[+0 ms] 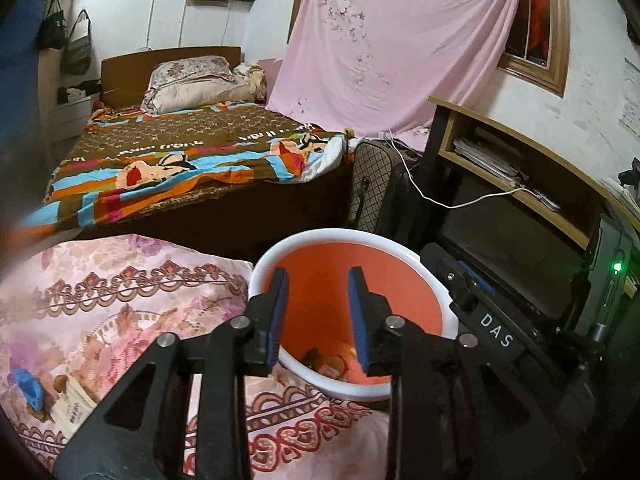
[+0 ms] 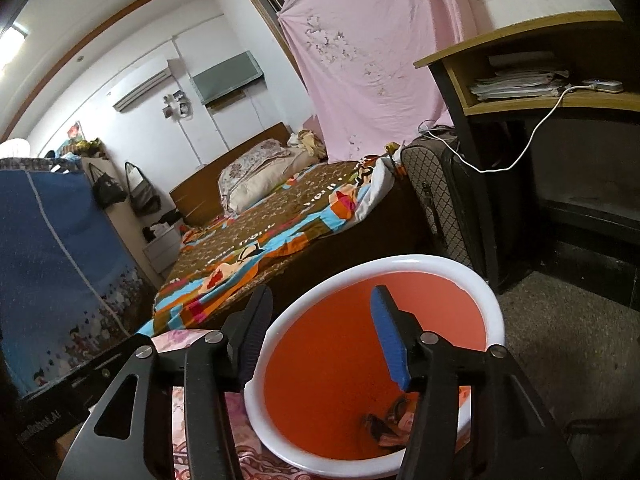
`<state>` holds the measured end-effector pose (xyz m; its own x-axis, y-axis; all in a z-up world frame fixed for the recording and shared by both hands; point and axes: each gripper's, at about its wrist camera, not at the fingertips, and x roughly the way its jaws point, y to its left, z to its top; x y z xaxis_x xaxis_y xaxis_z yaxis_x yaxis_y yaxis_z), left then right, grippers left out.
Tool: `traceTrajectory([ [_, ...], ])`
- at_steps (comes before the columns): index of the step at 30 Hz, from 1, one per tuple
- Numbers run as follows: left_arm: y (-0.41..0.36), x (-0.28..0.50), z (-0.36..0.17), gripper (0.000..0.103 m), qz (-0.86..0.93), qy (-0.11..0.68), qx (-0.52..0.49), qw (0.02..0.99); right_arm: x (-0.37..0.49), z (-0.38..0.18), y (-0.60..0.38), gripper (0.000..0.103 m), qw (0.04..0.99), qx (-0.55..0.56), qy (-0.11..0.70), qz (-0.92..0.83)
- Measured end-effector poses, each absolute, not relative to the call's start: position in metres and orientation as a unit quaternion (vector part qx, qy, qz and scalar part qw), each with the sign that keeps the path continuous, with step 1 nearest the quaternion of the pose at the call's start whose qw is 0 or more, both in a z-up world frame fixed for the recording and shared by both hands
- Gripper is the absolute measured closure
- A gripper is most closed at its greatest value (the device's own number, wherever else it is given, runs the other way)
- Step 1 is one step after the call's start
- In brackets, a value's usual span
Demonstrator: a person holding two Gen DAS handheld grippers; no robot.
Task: Collect trash
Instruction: 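Move both open tools back toward the remaining trash on the bedspread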
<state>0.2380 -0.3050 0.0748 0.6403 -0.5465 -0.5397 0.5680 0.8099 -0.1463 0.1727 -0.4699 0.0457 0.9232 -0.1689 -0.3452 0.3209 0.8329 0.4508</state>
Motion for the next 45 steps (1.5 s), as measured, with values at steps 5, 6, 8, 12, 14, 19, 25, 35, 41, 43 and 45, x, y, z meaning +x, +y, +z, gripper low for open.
traceTrajectory([
  [5,-0.295,0.236,0.082,0.075,-0.292,0.275,0.022,0.916,0.172,0.05,-0.464,0.044,0.95,0.252,0.138,-0.124],
  [6,-0.292,0.235,0.083,0.074,-0.287,0.271,0.024,0.919,0.171,0.052,-0.463,0.037,0.951,0.25,0.134,-0.123],
  [8,-0.285,0.234,0.086,0.069,-0.276,0.262,0.026,0.924,0.17,0.055,-0.459,0.032,0.953,0.247,0.124,-0.122],
  [12,-0.271,0.232,0.091,0.063,-0.254,0.249,0.026,0.934,0.168,0.06,-0.453,0.026,0.958,0.238,0.11,-0.119],
  [14,-0.263,0.232,0.094,0.06,-0.244,0.244,0.023,0.938,0.168,0.062,-0.449,0.023,0.96,0.234,0.104,-0.115],
  [19,-0.239,0.23,0.098,0.045,-0.209,0.233,0.012,0.95,0.169,0.067,-0.439,0.003,0.965,0.22,0.09,-0.109],
  [25,-0.208,0.222,0.099,0.018,-0.162,0.206,0.002,0.965,0.168,0.073,-0.422,0.0,0.971,0.21,0.07,-0.091],
  [35,-0.139,0.203,0.085,0.011,-0.091,0.162,-0.055,0.981,0.162,0.085,-0.376,0.0,0.986,0.158,0.029,-0.036],
  [41,-0.102,0.189,0.074,0.011,-0.047,0.138,-0.069,0.987,0.16,0.088,-0.343,0.0,0.992,0.125,0.016,0.001],
  [43,-0.09,0.184,0.072,0.011,-0.035,0.131,-0.07,0.988,0.161,0.089,-0.334,0.0,0.993,0.113,0.017,0.011],
  [45,-0.079,0.179,0.071,0.011,-0.024,0.125,-0.068,0.99,0.161,0.09,-0.323,0.0,0.995,0.1,0.017,0.027],
])
